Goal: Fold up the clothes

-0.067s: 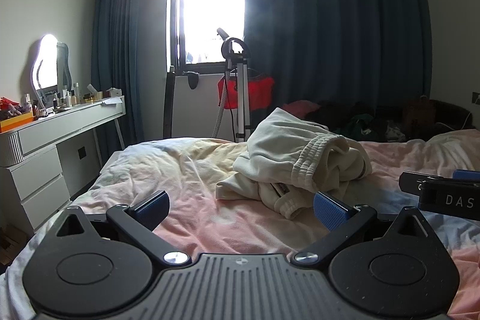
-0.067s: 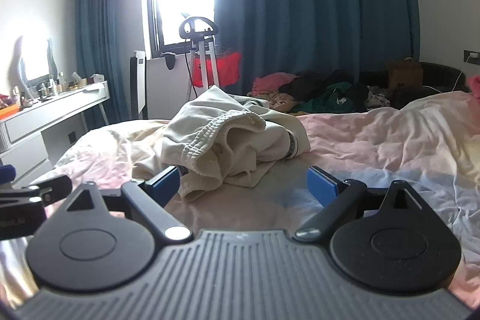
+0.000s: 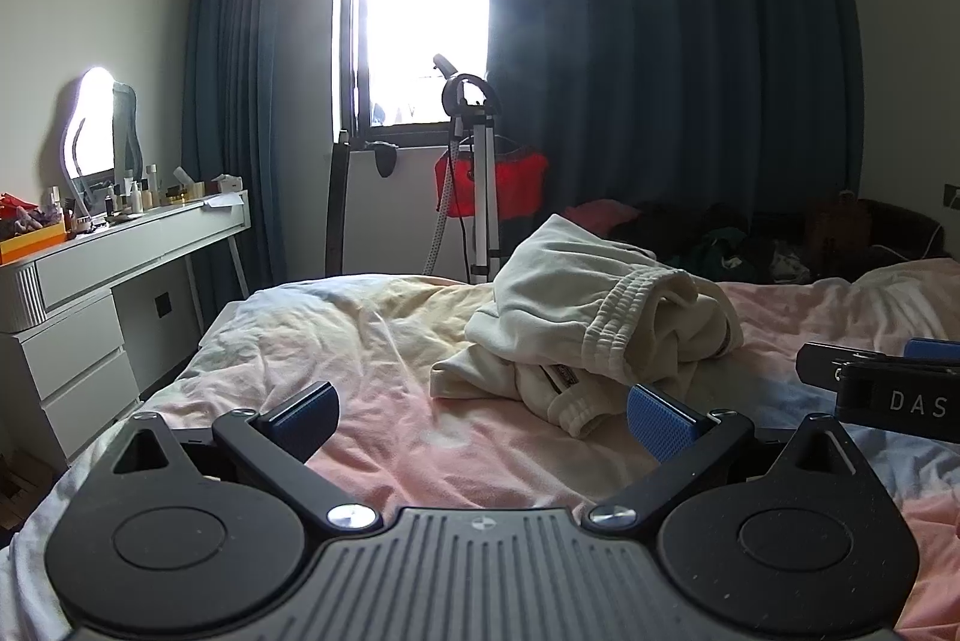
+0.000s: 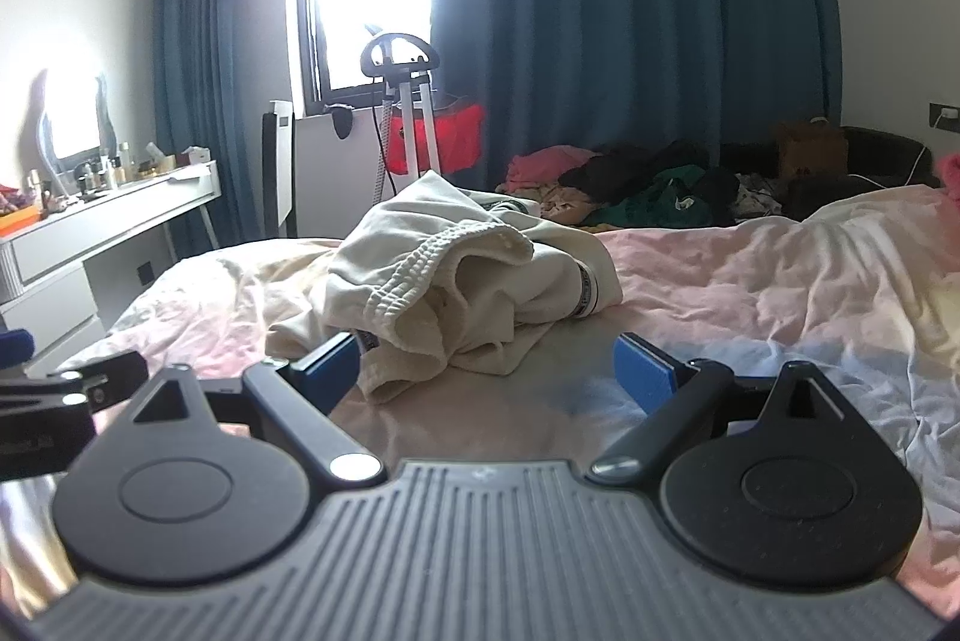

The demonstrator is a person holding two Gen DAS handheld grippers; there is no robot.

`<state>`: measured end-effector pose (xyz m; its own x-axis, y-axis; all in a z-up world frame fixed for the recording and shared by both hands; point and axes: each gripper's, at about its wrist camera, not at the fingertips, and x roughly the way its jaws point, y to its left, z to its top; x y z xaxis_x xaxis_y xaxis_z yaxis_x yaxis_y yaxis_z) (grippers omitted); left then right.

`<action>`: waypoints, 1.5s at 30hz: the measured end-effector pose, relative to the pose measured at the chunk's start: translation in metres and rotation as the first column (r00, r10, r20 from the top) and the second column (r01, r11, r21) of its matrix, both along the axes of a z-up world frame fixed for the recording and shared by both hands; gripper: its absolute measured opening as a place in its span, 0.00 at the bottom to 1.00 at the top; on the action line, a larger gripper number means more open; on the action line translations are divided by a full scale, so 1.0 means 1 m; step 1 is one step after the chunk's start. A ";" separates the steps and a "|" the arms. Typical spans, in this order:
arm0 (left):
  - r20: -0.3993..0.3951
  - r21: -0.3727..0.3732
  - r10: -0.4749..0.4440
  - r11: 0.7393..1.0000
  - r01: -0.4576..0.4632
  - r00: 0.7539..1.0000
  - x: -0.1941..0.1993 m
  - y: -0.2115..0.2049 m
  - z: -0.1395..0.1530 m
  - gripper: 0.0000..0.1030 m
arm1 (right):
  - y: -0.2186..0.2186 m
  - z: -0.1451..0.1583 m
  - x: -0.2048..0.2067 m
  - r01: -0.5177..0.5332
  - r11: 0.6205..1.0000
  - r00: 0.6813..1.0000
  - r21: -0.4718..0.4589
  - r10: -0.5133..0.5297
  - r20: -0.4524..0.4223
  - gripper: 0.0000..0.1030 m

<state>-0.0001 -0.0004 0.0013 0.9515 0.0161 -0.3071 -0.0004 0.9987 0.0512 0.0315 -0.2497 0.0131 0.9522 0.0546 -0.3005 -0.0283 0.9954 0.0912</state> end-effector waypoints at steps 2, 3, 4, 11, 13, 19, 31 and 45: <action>0.007 0.002 0.001 1.000 -0.001 1.000 0.000 -0.001 0.001 1.00 | 0.002 0.001 0.001 0.002 1.000 1.000 -0.007 -0.002 -0.001 0.90; 0.009 0.002 0.001 1.000 -0.001 1.000 -0.001 -0.001 0.001 1.00 | 0.002 0.002 0.001 0.003 1.000 1.000 -0.010 -0.003 -0.001 0.90; 0.011 0.004 0.002 1.000 -0.002 1.000 -0.003 -0.003 -0.001 1.00 | 0.003 0.003 0.002 0.004 1.000 1.000 -0.014 -0.004 -0.002 0.90; 0.004 -0.001 -0.002 1.000 0.002 1.000 0.001 0.001 -0.002 1.00 | -0.001 0.001 0.000 0.008 1.000 1.000 0.007 -0.008 0.011 0.90; 0.003 -0.001 -0.004 1.000 0.004 1.000 -0.001 0.001 -0.003 1.00 | -0.001 0.001 -0.001 0.004 1.000 1.000 0.010 -0.004 0.010 0.90; 0.013 0.006 -0.008 1.000 0.008 1.000 -0.002 0.001 -0.003 1.00 | 0.000 0.001 0.000 -0.003 1.000 1.000 0.013 0.003 0.008 0.90; 0.028 0.007 -0.010 1.000 0.010 1.000 -0.003 0.000 -0.001 1.00 | -0.003 0.000 -0.001 0.013 1.000 1.000 0.015 -0.014 0.019 0.90; 0.076 0.050 0.029 0.998 -0.032 0.997 -0.006 -0.001 -0.002 1.00 | -0.010 -0.001 -0.010 0.013 0.990 0.992 0.141 -0.031 0.123 0.90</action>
